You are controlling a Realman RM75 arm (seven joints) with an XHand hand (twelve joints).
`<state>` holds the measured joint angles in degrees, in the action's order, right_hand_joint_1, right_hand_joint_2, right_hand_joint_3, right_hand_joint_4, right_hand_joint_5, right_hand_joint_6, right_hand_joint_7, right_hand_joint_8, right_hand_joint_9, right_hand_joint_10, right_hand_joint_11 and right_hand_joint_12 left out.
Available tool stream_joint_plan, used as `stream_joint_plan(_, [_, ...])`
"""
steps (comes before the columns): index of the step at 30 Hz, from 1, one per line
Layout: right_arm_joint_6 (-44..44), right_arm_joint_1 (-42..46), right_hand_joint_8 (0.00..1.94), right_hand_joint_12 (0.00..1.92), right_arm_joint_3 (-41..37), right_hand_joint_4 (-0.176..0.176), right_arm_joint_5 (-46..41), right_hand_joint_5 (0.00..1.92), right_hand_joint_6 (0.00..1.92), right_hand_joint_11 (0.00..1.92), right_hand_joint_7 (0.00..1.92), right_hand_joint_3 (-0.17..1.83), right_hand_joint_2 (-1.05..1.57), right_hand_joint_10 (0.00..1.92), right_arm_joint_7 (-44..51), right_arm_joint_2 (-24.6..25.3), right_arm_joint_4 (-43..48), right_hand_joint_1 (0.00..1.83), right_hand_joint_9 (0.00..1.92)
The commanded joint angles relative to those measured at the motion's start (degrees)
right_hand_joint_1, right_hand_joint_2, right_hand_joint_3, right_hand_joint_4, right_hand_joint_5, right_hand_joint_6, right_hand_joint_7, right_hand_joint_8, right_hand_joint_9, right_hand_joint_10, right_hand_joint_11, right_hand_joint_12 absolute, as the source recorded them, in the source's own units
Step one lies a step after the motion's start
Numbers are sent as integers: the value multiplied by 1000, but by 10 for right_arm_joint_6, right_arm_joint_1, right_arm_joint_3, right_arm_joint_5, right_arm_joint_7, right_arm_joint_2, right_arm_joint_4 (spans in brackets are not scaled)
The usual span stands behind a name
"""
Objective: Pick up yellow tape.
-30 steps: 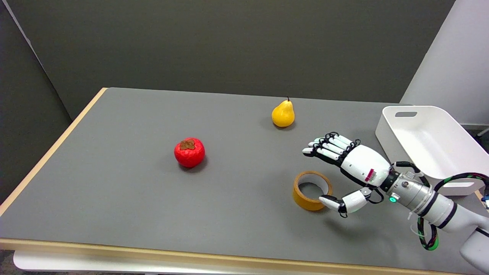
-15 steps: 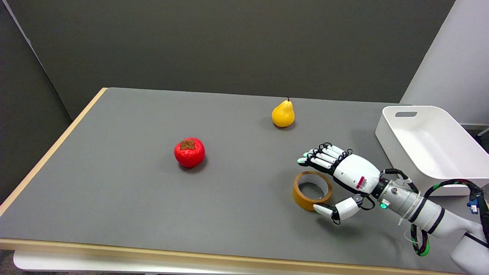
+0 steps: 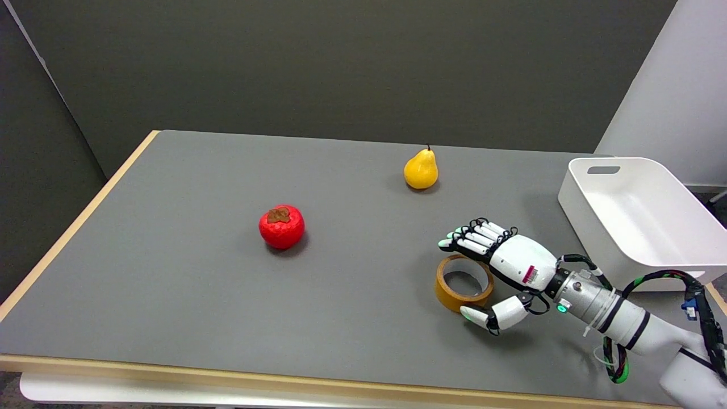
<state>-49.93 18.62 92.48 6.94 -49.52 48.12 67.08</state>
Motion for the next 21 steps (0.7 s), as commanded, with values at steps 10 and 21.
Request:
stream_joint_plan(10, [12,-29,500,1386,21,36,6,238,473,223,455,945,651,923,-13,8,-38,796,383])
stream_joint_plan(21, [-28,-39,1378,1707,13,-146,9,587,1490,638,844,251,1142,1376,18,5,-52,1187,797])
